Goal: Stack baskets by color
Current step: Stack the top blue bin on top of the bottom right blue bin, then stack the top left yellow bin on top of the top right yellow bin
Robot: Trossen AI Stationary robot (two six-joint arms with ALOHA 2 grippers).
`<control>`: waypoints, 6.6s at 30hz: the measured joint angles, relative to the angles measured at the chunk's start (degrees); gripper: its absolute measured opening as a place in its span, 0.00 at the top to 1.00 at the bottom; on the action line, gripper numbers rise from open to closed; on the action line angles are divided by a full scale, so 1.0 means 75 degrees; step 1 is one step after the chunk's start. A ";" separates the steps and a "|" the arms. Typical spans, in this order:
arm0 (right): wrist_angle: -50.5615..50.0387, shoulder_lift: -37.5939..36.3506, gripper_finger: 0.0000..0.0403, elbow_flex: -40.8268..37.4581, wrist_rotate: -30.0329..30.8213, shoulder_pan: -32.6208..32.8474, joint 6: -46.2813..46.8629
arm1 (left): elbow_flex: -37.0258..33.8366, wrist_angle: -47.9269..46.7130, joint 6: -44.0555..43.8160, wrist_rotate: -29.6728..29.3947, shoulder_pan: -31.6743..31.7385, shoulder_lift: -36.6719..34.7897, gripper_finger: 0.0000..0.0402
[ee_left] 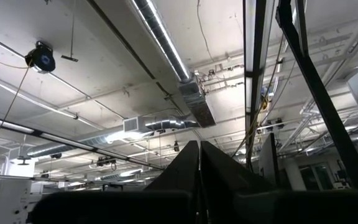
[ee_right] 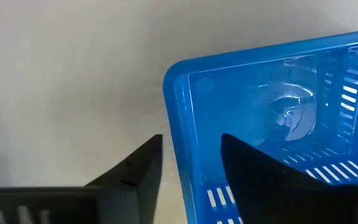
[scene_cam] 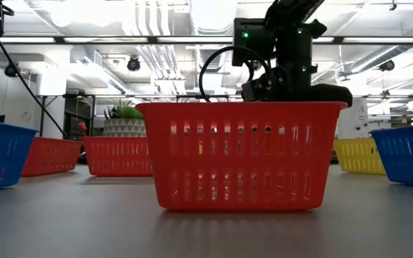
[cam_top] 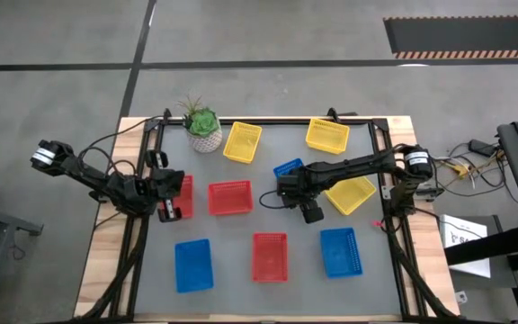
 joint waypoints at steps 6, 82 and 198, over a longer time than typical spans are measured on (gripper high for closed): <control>-0.0005 0.0003 0.84 -0.0001 -0.0001 0.0000 -0.0027 | 0.0000 -0.0003 0.0000 0.0000 0.0000 0.0000 1.00; -0.3507 0.0006 0.98 0.2362 0.1005 0.6946 0.9155 | -0.0047 0.0006 0.0437 -0.0003 0.0000 -0.0015 1.00; 1.1816 -0.9601 0.98 -0.8175 0.2798 0.2716 -0.0994 | 0.3947 -0.2915 -0.1874 -0.2656 0.0728 0.4727 1.00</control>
